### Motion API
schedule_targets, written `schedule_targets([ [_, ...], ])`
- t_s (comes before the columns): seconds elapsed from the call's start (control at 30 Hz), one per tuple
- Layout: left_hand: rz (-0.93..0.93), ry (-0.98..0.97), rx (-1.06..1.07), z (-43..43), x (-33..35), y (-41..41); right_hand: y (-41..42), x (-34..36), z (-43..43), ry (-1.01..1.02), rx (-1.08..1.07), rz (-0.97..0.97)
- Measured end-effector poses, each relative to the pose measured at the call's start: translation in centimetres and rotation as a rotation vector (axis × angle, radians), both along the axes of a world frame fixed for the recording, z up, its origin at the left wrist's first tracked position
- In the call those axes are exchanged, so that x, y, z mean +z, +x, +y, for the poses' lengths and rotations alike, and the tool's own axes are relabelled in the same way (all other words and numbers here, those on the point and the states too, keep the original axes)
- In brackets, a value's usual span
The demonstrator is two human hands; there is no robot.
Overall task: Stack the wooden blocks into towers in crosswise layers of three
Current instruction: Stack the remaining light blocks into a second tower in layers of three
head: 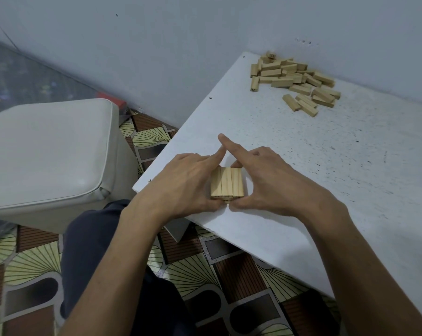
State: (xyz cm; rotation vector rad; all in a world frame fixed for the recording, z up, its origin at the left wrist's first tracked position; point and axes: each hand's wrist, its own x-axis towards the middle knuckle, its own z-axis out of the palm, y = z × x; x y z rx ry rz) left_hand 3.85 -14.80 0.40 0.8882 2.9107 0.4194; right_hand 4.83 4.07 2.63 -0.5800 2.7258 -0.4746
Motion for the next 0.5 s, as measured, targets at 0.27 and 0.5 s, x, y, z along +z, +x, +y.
schedule_targets([
  [0.27, -0.01, 0.011, -0.006, 0.02, 0.01, 0.08, -0.11, 0.03, -0.01, 0.003, -0.001, 0.002],
  [0.5, -0.009, 0.004, -0.005, 0.11, -0.04, -0.06, -0.08, 0.0, 0.03, 0.0, 0.0, 0.001],
])
